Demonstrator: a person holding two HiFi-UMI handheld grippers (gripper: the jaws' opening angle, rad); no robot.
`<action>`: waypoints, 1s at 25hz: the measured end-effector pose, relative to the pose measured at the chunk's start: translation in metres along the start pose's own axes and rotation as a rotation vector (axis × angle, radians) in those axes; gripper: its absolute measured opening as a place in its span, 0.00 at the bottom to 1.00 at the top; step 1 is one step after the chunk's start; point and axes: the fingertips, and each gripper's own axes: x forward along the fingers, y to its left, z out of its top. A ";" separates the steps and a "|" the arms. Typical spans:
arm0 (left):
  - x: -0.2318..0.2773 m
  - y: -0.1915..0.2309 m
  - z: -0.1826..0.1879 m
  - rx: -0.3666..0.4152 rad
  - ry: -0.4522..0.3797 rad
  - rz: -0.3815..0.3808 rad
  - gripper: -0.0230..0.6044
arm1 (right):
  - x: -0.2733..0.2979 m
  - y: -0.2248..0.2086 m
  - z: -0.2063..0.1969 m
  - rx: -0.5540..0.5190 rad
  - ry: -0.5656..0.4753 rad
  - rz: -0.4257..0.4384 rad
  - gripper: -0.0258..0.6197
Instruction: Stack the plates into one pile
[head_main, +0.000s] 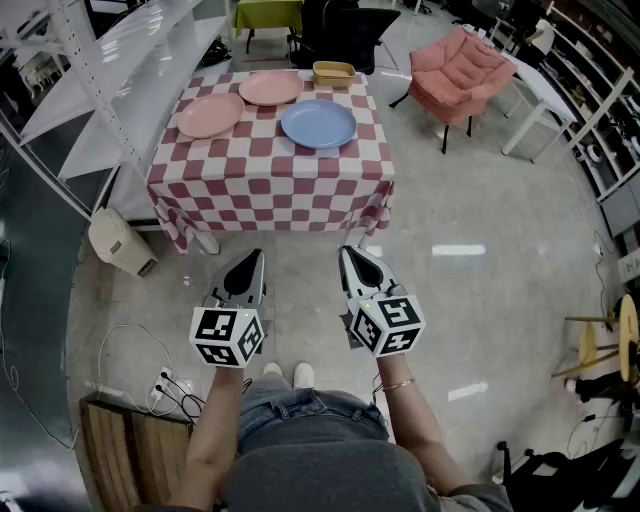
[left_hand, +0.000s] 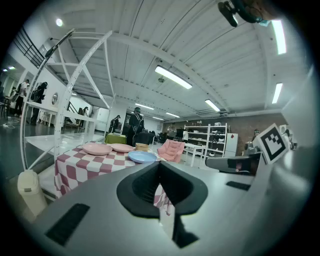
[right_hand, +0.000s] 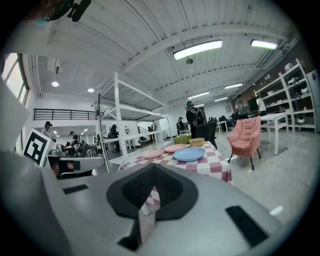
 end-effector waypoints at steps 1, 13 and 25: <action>0.001 0.000 -0.001 0.000 0.001 0.000 0.06 | 0.000 -0.001 0.000 0.003 -0.001 -0.002 0.05; 0.014 -0.003 -0.011 -0.009 0.033 0.005 0.06 | 0.002 -0.024 -0.010 0.055 0.005 -0.023 0.05; 0.038 0.004 -0.007 -0.009 0.044 0.019 0.06 | 0.020 -0.037 -0.006 0.067 0.025 -0.009 0.05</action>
